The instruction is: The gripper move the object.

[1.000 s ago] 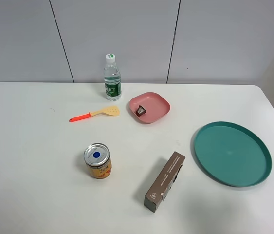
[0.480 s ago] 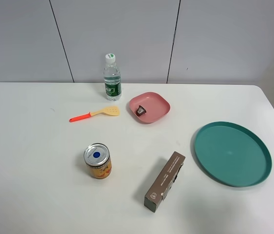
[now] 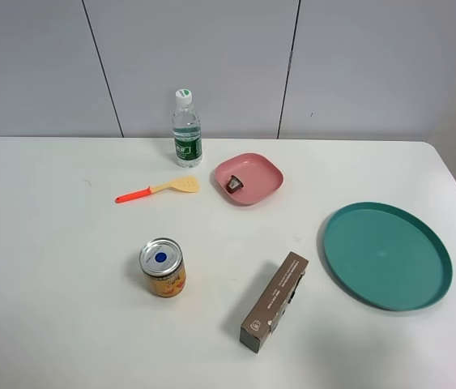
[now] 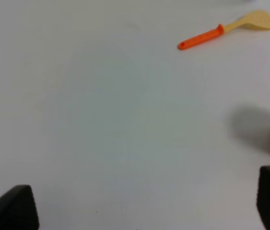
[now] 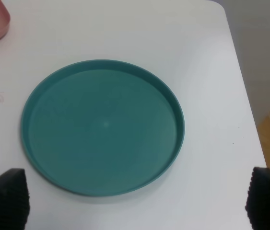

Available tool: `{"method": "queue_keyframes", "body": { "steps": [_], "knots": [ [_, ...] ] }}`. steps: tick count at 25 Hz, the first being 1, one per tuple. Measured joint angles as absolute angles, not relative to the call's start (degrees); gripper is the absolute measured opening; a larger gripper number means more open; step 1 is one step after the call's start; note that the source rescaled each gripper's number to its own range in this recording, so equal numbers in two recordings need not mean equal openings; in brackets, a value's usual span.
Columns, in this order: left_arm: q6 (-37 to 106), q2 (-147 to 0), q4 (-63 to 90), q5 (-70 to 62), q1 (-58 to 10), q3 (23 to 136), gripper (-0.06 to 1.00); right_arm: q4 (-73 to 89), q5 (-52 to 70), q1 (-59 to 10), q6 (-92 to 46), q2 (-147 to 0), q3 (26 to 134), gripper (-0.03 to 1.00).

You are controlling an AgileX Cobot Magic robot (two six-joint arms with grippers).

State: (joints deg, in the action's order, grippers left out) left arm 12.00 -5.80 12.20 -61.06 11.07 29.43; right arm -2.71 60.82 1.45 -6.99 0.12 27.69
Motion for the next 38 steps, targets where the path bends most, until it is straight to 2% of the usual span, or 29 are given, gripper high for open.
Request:
{"method": "queue_keyframes", "body": {
  "steps": [3,7,27,33,38],
  "knots": [
    [12.0,-4.11,12.27,-61.06,11.07,29.43,0.84,-2.71,60.82,1.45,-6.99,0.12,27.69,1.0],
    [12.0,-2.86,12.29,-61.06,11.07,29.43,0.82,-2.71,60.82,1.45,-6.99,0.12,27.69,1.0],
    [11.73,0.18,12.44,-61.06,10.34,29.31,0.82,-2.71,60.82,1.45,-6.99,0.12,27.69,1.0],
    [11.59,0.18,12.46,-61.06,10.34,29.31,0.94,-2.71,60.82,1.45,-6.99,0.12,27.69,1.0],
    [11.59,0.18,12.46,-61.06,10.34,29.31,0.96,-2.71,60.82,1.45,-6.99,0.12,27.69,1.0]
  ]
}}
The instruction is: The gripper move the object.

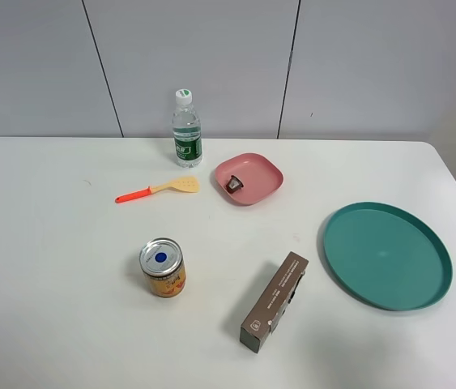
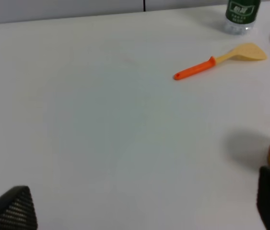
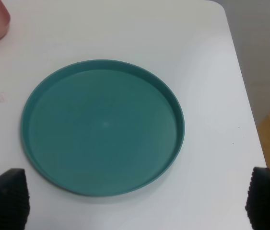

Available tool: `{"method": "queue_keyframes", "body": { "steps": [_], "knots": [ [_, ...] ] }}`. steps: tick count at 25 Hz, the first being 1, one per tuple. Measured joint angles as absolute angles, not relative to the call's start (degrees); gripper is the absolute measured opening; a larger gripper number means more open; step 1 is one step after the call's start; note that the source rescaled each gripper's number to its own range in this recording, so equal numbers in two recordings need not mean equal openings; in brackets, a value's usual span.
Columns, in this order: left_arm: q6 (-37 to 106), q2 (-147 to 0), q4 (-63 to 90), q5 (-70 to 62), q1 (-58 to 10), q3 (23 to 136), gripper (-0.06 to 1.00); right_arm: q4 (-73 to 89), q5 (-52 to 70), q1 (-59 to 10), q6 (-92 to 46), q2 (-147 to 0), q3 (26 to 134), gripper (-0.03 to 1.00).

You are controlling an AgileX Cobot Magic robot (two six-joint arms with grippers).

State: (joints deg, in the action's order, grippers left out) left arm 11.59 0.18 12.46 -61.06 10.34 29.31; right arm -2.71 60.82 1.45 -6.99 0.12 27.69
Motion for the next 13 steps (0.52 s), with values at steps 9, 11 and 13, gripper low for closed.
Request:
{"method": "queue_keyframes", "body": {
  "steps": [9,11,13],
  "knots": [
    [11.59,0.18,12.46,-61.06,10.34,29.31,0.96,-2.71,60.82,1.45,-6.99,0.12,27.69,1.0],
    [11.59,0.18,12.46,-61.06,10.34,29.31,0.96,-2.71,60.82,1.45,-6.99,0.12,27.69,1.0],
    [11.59,0.18,12.46,-61.06,10.34,29.31,0.96,-2.71,60.82,1.45,-6.99,0.12,27.69,1.0]
  ]
}}
